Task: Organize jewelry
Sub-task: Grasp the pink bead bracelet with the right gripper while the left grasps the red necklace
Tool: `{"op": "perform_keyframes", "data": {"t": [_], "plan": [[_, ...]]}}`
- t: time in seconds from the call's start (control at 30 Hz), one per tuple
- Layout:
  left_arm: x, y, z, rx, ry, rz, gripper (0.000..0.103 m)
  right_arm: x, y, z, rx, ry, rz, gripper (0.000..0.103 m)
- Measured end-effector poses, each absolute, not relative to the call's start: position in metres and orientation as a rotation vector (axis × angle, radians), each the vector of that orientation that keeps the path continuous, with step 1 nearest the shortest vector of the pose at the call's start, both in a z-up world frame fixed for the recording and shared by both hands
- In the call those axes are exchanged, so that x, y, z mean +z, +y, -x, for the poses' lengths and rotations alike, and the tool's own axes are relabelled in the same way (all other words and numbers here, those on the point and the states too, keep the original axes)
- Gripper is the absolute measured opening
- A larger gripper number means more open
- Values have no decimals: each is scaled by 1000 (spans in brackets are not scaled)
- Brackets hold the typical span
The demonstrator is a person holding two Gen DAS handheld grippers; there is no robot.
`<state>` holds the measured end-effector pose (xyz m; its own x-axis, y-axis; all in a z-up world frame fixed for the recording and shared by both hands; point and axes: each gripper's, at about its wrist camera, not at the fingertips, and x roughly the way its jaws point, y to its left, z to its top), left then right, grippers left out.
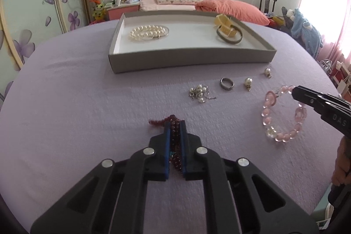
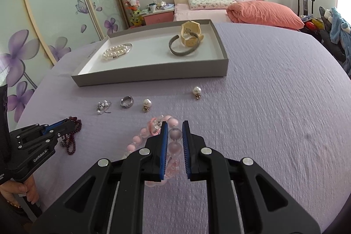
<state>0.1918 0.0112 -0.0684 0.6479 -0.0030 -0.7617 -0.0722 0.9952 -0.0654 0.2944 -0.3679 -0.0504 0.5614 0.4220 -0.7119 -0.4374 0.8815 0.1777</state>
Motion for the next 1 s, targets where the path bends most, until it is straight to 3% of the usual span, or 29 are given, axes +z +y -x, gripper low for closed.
{"op": "perform_keyframes", "data": {"t": [1.0], "plan": [[30,44,-174,28,614,187,8,3,-358,-291,549,694,21,14]]}}
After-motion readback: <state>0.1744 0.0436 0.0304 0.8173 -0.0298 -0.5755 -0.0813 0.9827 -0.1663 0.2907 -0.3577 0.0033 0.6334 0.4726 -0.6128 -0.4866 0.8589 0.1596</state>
